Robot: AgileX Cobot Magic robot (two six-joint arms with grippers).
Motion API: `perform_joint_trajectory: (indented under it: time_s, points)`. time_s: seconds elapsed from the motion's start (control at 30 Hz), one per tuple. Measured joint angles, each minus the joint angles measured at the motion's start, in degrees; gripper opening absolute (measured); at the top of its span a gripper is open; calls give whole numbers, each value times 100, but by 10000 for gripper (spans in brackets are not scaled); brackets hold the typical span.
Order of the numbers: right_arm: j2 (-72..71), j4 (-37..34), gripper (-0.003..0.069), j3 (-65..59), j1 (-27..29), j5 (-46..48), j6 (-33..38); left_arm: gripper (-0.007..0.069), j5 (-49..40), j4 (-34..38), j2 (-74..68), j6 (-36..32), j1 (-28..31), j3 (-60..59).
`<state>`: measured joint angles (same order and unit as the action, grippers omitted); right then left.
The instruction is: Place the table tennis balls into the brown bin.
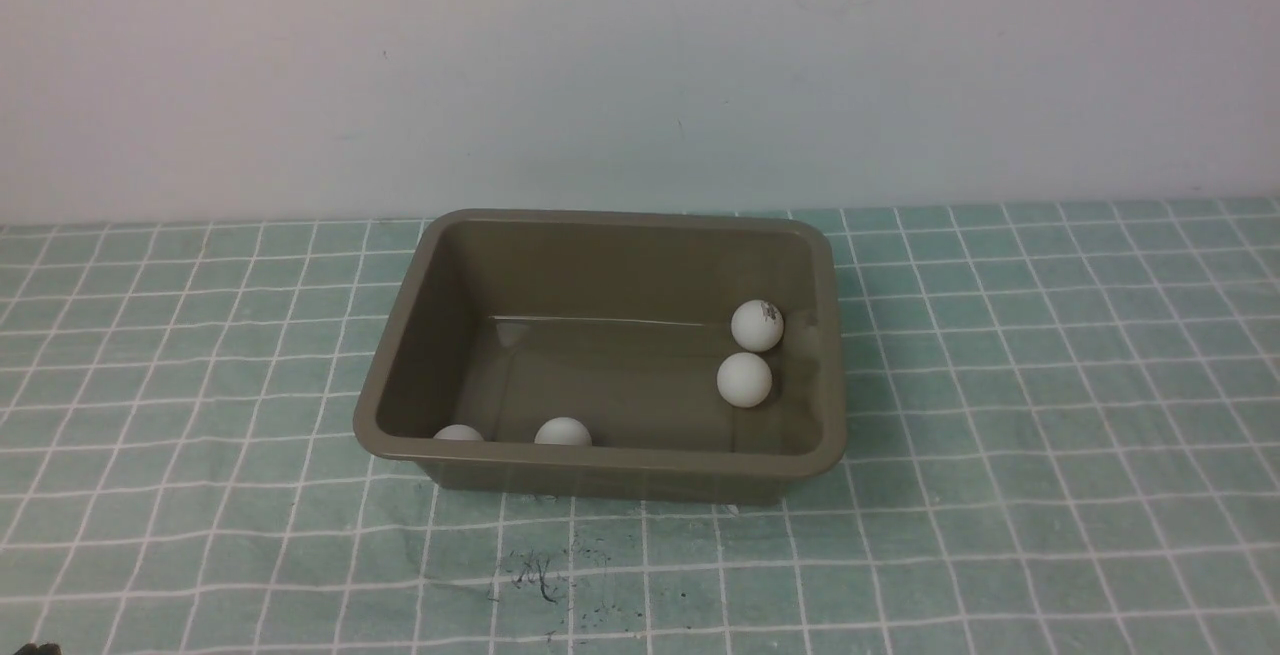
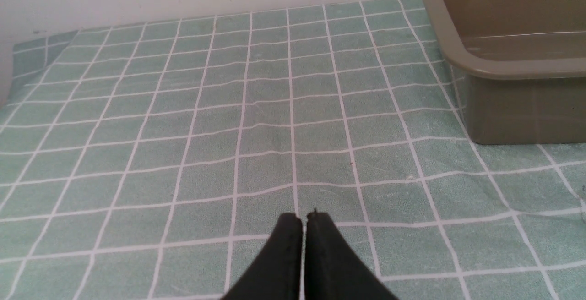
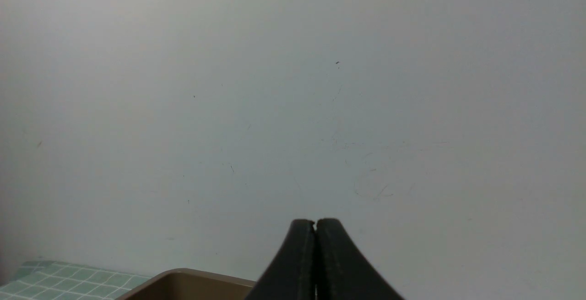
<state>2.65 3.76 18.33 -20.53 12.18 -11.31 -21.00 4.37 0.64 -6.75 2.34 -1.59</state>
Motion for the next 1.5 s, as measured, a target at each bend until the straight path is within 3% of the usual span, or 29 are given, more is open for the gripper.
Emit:
perform_joint_trajectory:
  time_s: [0.17,0.47,0.57,1.5]
  points:
    - [-175,155,-14,-141,127,330,5,-5,-5,0,0,0,0,0]
    - [-331,613,-14,-1870,1443,1363,16,-5,-5,7,0,0,0,0]
    - [-336,696,-15,-1927,1684,1086,11,-5,-6,14,0,0,0,0]
    - [-336,654,-15,-1943,1711,1005,5,-5,-6,14,0,0,0,0]
